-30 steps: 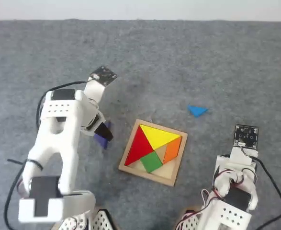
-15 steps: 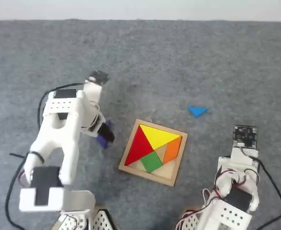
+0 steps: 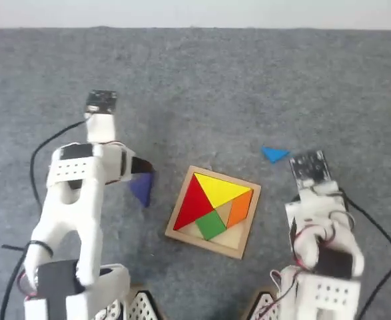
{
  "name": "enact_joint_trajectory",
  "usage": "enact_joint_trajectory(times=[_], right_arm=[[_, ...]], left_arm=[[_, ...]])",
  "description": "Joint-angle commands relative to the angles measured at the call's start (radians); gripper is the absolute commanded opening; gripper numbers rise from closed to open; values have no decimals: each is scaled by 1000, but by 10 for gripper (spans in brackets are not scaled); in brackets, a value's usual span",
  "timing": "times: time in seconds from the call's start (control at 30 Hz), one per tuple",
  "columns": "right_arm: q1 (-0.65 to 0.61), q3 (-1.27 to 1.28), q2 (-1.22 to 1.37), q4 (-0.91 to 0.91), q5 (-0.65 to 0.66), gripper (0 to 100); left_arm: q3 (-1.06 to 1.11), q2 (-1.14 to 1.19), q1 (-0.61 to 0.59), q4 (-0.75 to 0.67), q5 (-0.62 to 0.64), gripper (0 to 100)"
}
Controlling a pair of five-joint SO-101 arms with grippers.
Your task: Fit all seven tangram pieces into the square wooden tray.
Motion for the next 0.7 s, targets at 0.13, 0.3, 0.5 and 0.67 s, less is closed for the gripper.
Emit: enact_joint_trajectory(times=[0.13,0.3,0.5,0.67], right_arm=[[-45,-215,426,-48,-104,210],[59,-78,325,-160,-75,187],[-35,-132,421,-225,15,255],[-120,-430,785,-220,129,293]], left_arm=[[-71,51,-25,-9,-43,355],[-153,137,0,40,-54,355],[-214,206,-2,37,-15,354],[-216,209,-51,34,-9,354]])
